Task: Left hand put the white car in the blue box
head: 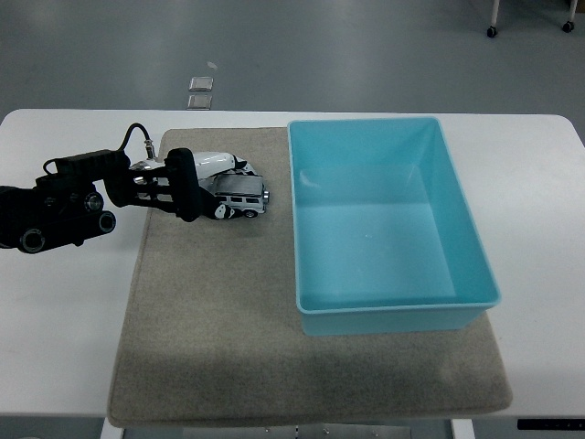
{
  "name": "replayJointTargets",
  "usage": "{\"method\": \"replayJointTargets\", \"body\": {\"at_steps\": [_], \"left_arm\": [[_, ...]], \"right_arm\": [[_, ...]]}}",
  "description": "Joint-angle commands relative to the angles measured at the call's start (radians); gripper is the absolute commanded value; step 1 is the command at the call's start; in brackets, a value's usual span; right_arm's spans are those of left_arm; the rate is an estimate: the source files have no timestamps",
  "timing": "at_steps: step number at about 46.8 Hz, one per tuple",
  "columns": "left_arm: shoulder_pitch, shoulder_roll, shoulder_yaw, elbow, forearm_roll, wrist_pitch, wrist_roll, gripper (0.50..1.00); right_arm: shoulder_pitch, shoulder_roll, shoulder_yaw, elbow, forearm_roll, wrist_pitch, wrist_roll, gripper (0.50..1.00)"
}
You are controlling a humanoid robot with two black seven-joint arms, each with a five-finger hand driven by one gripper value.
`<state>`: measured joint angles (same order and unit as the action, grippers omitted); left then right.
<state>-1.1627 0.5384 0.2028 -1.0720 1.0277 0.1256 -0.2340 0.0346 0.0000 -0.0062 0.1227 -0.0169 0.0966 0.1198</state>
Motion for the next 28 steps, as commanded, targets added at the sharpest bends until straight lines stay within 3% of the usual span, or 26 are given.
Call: {"method": "replayJointTargets", "body": {"at_steps": [1,14,28], "left_arm": [[-0.020,0.003,-0.002,-0.005,0.000,-0.003,-0.002,0.500],[-0.089,0.032,-0.003,-0.023,0.003,-0.015,-0.002,0.500],[-0.170,0.077,-0.016,-0.039,-0.006,-0.066,0.001,0.500]], "right_arm": [[0.001,0.000,0.000,0.000,0.000,0.000,0.000,0.936],[-0.001,0.000,0.000,0.000,0.000,0.000,0.000,0.936],[0.001,0.000,0.000,0.000,0.000,0.000,0.001,0.936]]}}
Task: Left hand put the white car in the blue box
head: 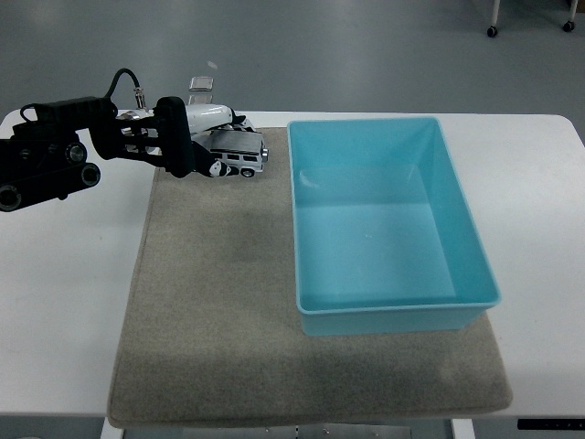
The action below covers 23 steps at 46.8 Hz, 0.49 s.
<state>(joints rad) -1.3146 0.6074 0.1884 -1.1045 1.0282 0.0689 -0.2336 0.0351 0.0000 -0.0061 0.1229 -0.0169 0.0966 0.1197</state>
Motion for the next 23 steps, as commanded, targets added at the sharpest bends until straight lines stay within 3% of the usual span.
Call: {"method": "replayJointTargets", "body": {"at_steps": [1,17,23], "left_arm": [[-0.023,0.009,-0.003,-0.009,-0.010,-0.011,0.000,0.500],[-0.140,0.000,-0.012,-0.043,-0.017,-0.017,0.005,0.500],[-0.166,-0.060,-0.012,-0.046,-0.017,-0.017,0.005,0.500]], "right_arm": [[0.000,0.000,0.000,0.000,0.000,0.000,0.001,0.936],[0.000,0.000,0.000,0.000,0.000,0.000,0.000,0.936],[0.000,0.000,0.000,0.000,0.000,0.000,0.001,0.936]]}}
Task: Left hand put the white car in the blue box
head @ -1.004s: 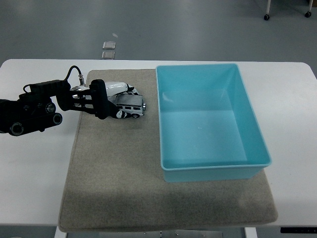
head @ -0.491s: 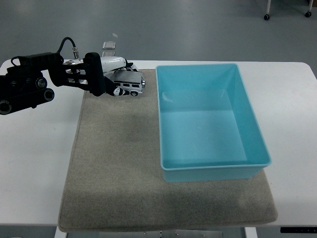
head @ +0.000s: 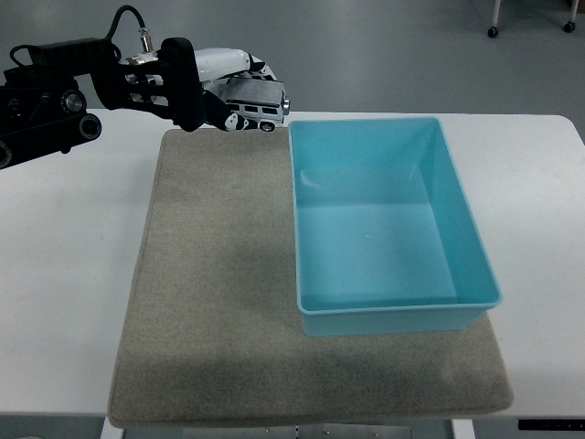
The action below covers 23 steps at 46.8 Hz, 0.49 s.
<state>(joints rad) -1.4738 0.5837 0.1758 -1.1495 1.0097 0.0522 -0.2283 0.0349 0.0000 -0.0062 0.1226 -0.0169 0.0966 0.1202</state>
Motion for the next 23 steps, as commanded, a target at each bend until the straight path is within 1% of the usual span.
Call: {"method": "replayJointTargets", "body": {"at_steps": [1,13,23], "left_arm": [[-0.008,-0.050,-0.001,-0.001,0.003,0.000,0.000,0.500],[-0.011,-0.189,-0.002,0.001,0.016,0.003,0.030,0.500],[0.001,-0.300,-0.001,0.017,0.021,0.005,0.030,0.500]], "right_arm": [[0.000,0.000,0.000,0.000,0.000,0.000,-0.001,0.936],[-0.001,0.000,0.000,0.000,0.000,0.000,-0.001,0.936],[0.000,0.000,0.000,0.000,0.000,0.000,0.001,0.936]]}}
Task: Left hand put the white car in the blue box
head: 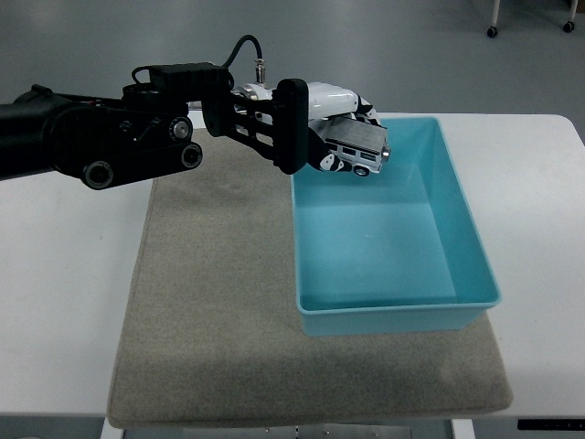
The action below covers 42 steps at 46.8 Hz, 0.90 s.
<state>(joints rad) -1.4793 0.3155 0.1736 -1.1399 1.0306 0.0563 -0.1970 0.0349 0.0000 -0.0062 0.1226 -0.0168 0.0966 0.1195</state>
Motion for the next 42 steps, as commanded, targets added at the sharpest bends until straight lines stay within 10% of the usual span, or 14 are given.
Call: {"method": "replayJointTargets", "body": {"at_steps": [1,20,40,42], "left_arm": [[0.008,-0.042,0.001,0.012,0.000,0.000,-0.001,0.500],[0.126,-0.196,0.017,0.080,0.003,-0.001,-0.001,0.500],[0.154,-0.208,0.035,0.081,0.014,-0.003,0.004,0.500],[0.154,-0.208,0.035,0.081,0.014,-0.003,0.007,0.561]], "right_arm": [[-0.001,0.000,0.000,0.000,0.000,0.000,0.000,0.936],[0.000,0.000,0.000,0.000,0.000,0.000,0.002,0.936],[0.000,0.000,0.000,0.000,0.000,0.000,0.000,0.936],[0.000,0.000,0.000,0.000,0.000,0.000,0.000,0.936]]}}
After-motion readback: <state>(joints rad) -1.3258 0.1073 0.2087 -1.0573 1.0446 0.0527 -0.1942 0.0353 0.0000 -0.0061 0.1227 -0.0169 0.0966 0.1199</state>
